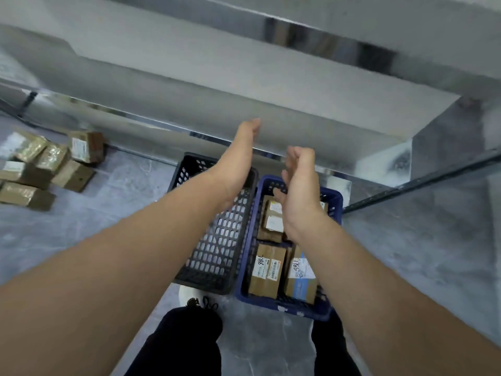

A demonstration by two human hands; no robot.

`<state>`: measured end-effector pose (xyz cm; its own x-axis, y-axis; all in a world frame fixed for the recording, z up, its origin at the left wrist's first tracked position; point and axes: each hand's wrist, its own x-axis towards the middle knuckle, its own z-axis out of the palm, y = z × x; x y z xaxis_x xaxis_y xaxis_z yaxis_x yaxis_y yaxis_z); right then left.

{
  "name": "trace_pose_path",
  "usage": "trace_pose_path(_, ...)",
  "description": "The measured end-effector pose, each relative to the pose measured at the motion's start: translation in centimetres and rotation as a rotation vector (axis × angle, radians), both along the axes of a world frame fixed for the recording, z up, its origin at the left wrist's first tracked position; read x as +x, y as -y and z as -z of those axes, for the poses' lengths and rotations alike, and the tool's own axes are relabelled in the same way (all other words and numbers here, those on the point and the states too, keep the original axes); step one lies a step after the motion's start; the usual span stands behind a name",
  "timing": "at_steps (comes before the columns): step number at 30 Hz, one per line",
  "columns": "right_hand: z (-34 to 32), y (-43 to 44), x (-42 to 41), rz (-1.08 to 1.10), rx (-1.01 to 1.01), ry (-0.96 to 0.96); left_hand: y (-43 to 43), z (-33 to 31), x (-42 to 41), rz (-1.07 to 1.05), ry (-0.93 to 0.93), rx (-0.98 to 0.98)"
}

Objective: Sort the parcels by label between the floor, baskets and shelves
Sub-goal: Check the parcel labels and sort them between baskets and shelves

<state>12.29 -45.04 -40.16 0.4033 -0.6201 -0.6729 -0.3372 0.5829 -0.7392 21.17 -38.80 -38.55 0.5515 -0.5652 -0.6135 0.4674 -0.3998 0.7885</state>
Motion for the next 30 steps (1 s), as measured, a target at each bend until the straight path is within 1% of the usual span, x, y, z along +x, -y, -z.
trace_pose_path(3,-6.5,-0.6,0.4,0.038,-0.058,0.033,-0.9,-5.8,0.8,0.022,0.042,-0.065)
trace_pose_path(6,-13.5,-1.4,0.3,0.02,-0.155,0.1,-2.0,-12.7,0.8,0.012,0.101,-0.117)
trace_pose_path(11,-24.1,-2.3,-1.1,-0.009,-0.267,0.207,-4.1,-24.3,-1.0,-0.098,0.228,-0.21)
trace_pose_path(14,-29.3,-2.7,-2.7,-0.092,-0.273,0.299,-5.6,-29.9,-2.8,-0.16,0.258,-0.202)
trace_pose_path(16,-32.3,-3.2,-3.7,-0.185,-0.3,0.339,-6.8,-33.0,-4.2,-0.209,0.295,-0.193)
trace_pose_path(20,-38.0,-4.3,-5.4,-0.342,-0.439,0.385,-9.2,-37.6,-7.2,-0.341,0.359,-0.187)
trace_pose_path(23,-41.6,-5.0,-6.2,-0.416,-0.501,0.467,-11.2,-40.0,-9.1,-0.42,0.401,-0.201)
trace_pose_path(26,-43.5,-6.1,-6.8,-0.521,-0.511,0.509,-13.6,-41.7,-10.8,-0.512,0.429,-0.185)
trace_pose_path(30,-44.1,-9.4,-7.4,-0.644,-0.46,0.536,-17.2,-42.9,-13.0,-0.647,0.459,-0.169)
